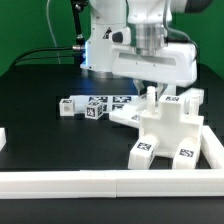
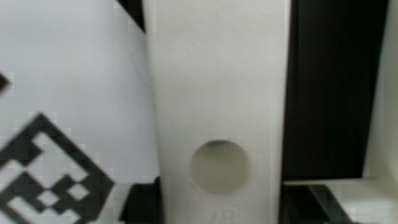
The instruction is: Assemble chair
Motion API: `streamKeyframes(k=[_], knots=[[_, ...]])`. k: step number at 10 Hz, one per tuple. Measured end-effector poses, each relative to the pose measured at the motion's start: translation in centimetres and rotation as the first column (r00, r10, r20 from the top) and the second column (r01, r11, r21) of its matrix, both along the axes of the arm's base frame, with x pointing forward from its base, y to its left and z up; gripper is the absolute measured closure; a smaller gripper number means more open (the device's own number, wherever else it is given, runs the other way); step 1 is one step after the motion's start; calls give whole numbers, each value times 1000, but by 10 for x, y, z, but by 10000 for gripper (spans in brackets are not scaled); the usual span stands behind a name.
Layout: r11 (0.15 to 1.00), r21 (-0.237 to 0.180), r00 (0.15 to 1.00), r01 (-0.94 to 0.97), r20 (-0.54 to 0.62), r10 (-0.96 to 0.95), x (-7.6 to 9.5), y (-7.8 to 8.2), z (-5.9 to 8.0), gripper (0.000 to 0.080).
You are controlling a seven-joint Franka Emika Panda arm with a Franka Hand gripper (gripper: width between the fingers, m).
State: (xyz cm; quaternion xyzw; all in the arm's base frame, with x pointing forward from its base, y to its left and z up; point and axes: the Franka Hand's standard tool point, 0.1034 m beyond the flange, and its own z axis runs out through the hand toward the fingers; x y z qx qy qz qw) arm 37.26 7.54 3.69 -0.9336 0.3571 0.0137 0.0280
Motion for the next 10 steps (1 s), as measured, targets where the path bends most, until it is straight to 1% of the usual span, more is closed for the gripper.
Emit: streamKeyframes(k=[1, 2, 3, 4, 5, 6, 7, 8, 9, 10], knots=[[998, 13, 998, -59, 11, 58, -5, -6, 14, 517], [993, 14, 993, -115, 20, 114, -11, -21, 18, 517], [976, 5, 976, -217, 24, 216, -19, -38, 17, 517], [935, -19, 934, -355, 38, 355, -22, -55, 16, 517], [899, -28, 898, -437, 40, 438, -18, -58, 14, 517], [887, -26, 886, -460, 42, 461, -9, -51, 13, 517], [856, -29, 855, -516, 42, 517, -9, -53, 11, 517], [791, -33, 790, -611, 41, 612, -8, -56, 11, 517], [703, -41, 702, -710, 40, 711, -7, -64, 12, 517], [613, -37, 612, -789, 39, 790, -7, -85, 13, 517]])
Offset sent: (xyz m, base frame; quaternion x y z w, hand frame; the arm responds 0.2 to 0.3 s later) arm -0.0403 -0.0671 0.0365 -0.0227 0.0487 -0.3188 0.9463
